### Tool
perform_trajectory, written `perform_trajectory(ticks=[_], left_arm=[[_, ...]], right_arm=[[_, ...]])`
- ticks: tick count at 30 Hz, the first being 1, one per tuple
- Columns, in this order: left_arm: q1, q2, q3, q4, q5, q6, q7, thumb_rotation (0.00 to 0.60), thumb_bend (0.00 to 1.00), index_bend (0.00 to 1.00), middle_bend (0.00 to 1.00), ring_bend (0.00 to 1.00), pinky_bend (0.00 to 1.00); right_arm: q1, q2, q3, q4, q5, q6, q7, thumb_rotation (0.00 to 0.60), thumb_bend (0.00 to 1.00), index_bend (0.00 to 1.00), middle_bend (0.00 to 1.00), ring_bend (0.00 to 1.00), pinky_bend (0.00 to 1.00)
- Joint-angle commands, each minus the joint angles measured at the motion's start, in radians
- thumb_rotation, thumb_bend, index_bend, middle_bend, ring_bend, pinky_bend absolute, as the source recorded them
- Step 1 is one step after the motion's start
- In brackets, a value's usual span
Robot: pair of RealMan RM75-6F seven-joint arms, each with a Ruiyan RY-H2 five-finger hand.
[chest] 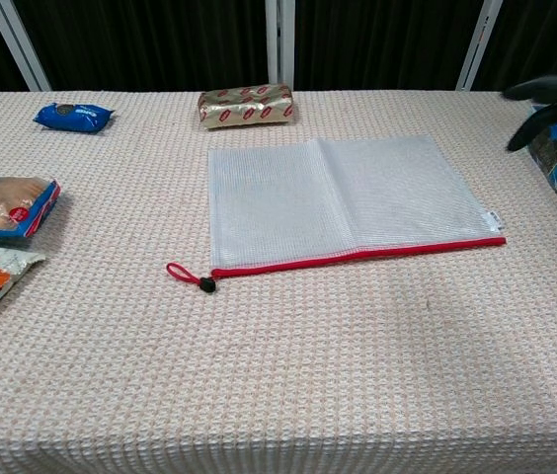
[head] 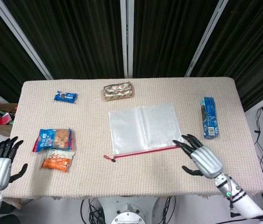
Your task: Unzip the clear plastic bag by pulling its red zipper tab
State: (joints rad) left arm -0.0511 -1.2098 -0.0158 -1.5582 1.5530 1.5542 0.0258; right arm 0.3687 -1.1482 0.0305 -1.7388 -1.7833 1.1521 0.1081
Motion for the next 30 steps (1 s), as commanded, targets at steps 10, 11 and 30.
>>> perform_trajectory(ticks=[10,11,30], left_arm=[[0.015,-0.009,0.003,0.028,-0.015,0.002,-0.036,0.600,0.30,0.14,0.06,0.03,0.10],[0.015,-0.011,0.003,0.032,-0.015,0.000,-0.039,0.600,0.30,0.14,0.06,0.03,0.10],[0.026,-0.031,0.008,0.083,-0.028,-0.010,-0.085,0.600,0.30,0.14,0.06,0.03,0.10]], right_arm=[[0.407,-0.329,0.169,0.054,0.249,-0.517,-0.185,0.600,0.42,0.00,0.22,0.00,0.00],[0.432,-0.357,0.176,0.073,0.277,-0.544,-0.195,0.600,0.45,0.00,0.22,0.00,0.00],[0.596,-0.573,0.143,0.281,0.450,-0.615,-0.261,0.600,0.47,0.00,0.21,0.00,0.00]])
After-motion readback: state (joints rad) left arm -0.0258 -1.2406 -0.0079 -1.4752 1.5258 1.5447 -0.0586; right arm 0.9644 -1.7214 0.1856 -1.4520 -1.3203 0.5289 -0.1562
